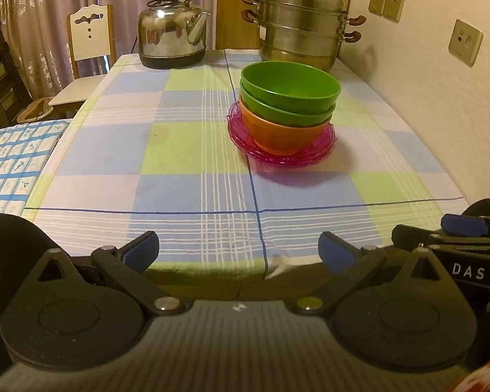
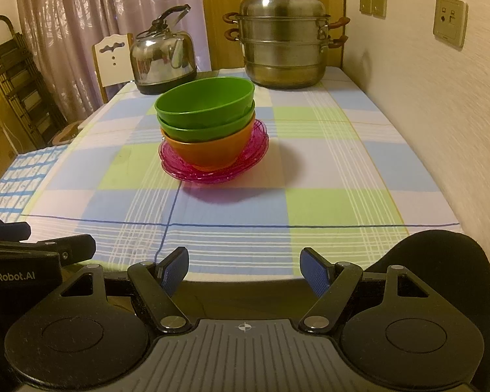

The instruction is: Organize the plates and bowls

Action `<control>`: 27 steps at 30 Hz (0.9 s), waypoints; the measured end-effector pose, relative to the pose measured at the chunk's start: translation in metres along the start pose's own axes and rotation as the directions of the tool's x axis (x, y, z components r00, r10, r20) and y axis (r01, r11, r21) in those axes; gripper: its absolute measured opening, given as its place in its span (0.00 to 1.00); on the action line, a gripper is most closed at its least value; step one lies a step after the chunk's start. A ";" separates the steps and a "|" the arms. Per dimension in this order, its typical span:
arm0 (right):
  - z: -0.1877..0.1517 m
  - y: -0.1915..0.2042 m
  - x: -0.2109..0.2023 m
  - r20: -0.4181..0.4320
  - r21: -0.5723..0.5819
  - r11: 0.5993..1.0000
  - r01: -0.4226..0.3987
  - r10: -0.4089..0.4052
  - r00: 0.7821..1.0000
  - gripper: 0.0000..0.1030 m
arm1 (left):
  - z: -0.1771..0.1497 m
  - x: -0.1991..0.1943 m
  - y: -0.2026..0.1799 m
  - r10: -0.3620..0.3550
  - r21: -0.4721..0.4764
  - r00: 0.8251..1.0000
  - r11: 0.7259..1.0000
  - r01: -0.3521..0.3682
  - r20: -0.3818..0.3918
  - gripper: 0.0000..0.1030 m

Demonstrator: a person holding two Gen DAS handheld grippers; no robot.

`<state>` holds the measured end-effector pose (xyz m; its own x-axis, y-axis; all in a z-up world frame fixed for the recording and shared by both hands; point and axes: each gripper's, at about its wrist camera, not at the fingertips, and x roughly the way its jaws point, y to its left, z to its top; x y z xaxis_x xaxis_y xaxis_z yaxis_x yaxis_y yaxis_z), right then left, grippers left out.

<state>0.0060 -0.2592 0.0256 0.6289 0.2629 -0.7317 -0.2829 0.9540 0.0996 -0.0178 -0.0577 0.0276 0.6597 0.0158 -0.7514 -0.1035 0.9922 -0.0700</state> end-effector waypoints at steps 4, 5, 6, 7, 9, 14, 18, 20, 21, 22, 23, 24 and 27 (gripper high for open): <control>0.000 0.000 0.001 0.000 0.004 1.000 0.002 -0.002 1.000 0.73 | -0.001 0.002 -0.001 0.002 0.003 1.000 1.000 -0.002 -0.005 1.00; 0.000 0.000 0.001 0.000 0.005 1.000 0.002 -0.002 1.000 0.73 | -0.002 0.003 -0.001 0.002 0.004 1.000 1.000 -0.002 -0.006 1.00; 0.000 0.000 0.001 0.000 0.006 1.000 0.003 -0.003 1.000 0.73 | -0.002 0.003 -0.001 0.002 0.005 1.000 1.000 -0.002 -0.006 1.00; 0.000 -0.001 0.001 0.001 0.008 1.000 0.003 -0.003 1.000 0.73 | -0.002 0.003 -0.002 0.002 0.006 1.000 1.000 -0.002 -0.005 1.00; 0.000 -0.001 0.001 0.002 0.008 1.000 0.005 -0.005 1.000 0.73 | -0.002 0.004 -0.002 0.001 0.008 1.000 1.000 -0.001 -0.006 1.00; 0.000 -0.001 0.000 0.006 0.012 1.000 0.006 -0.007 1.000 0.73 | -0.002 0.004 -0.003 0.000 0.012 1.000 1.000 0.000 -0.006 1.00; 0.000 -0.001 -0.001 0.010 0.013 1.000 0.008 -0.009 1.000 0.73 | -0.002 0.004 -0.003 0.001 0.010 1.000 1.000 -0.001 -0.005 1.00; 0.000 -0.001 -0.002 0.011 0.012 1.000 0.009 -0.009 1.000 0.73 | -0.002 0.004 -0.003 0.001 0.011 1.000 1.000 -0.001 -0.004 1.00; 0.000 -0.001 -0.002 0.011 0.013 1.000 0.009 -0.009 1.000 0.73 | -0.002 0.004 -0.003 0.001 0.011 1.000 1.000 -0.001 -0.003 1.00; 0.000 -0.001 -0.002 0.012 0.013 1.000 0.009 -0.009 1.000 0.73 | -0.002 0.004 -0.003 0.001 0.011 1.000 1.000 -0.001 -0.003 1.00; 0.001 -0.001 -0.002 0.011 0.013 1.000 0.009 -0.009 1.000 0.73 | -0.002 0.004 -0.003 0.000 0.013 1.000 1.000 0.000 -0.003 1.00; 0.001 -0.001 -0.002 0.012 0.013 1.000 0.010 -0.010 1.000 0.73 | -0.002 0.004 -0.003 0.001 0.013 1.000 1.000 0.000 -0.003 1.00; 0.001 -0.001 -0.002 0.012 0.013 1.000 0.011 -0.011 1.000 0.73 | -0.002 0.004 -0.003 0.001 0.012 1.000 1.000 -0.001 -0.003 1.00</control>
<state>0.0056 -0.2605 0.0276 0.6407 0.2542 -0.7245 -0.2665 0.9586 0.1007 -0.0163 -0.0608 0.0237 0.6576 0.0163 -0.7532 -0.0947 0.9936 -0.0613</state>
